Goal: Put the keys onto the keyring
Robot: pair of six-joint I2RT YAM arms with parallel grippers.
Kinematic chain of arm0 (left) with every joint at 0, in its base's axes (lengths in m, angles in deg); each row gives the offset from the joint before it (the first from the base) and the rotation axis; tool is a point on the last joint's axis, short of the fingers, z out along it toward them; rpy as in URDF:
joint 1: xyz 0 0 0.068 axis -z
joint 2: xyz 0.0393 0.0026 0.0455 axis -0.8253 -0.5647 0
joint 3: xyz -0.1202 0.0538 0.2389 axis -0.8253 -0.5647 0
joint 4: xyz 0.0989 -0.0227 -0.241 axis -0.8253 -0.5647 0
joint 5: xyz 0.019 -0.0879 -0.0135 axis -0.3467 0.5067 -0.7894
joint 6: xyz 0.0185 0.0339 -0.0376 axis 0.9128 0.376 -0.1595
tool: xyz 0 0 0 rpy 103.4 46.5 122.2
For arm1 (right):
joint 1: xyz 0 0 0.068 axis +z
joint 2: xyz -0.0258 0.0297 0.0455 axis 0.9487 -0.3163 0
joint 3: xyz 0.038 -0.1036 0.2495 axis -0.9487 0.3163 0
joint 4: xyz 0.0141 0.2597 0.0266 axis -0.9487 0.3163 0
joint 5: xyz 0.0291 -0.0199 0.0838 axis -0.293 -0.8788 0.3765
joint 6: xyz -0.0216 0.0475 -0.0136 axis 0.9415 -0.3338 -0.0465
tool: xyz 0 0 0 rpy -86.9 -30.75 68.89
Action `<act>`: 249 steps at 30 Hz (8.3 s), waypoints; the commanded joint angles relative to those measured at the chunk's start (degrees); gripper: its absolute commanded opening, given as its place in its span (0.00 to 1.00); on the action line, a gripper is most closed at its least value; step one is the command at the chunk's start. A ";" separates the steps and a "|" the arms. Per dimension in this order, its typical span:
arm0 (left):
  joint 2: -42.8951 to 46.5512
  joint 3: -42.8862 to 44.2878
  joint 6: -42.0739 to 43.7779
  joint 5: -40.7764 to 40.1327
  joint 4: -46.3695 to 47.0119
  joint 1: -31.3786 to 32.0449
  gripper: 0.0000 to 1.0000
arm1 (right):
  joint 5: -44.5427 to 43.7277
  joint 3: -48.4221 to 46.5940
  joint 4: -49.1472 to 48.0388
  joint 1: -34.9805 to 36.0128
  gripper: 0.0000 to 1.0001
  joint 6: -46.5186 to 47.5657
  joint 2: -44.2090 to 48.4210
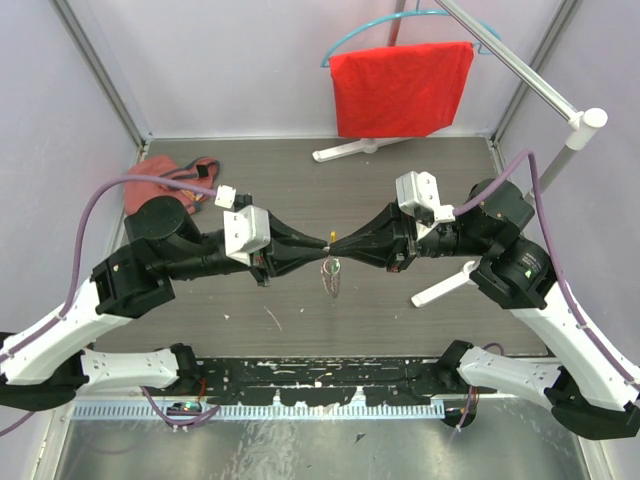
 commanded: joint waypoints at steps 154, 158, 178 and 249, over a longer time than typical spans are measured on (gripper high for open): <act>4.32 -9.86 -3.83 -6.78 21.19 0.21 0.00 | -12.31 0.37 -4.63 -0.01 0.44 5.01 5.90; 4.31 -9.88 -4.18 -6.61 21.52 0.19 0.00 | -10.30 0.37 -4.92 -0.02 0.44 5.94 5.99; 4.76 -10.62 -6.03 -3.35 25.01 0.20 0.00 | -2.98 0.24 -7.74 -0.03 0.42 4.82 5.25; 3.63 -5.09 -4.58 1.97 13.68 0.19 0.42 | -2.96 -4.49 1.10 -0.05 0.01 6.34 2.02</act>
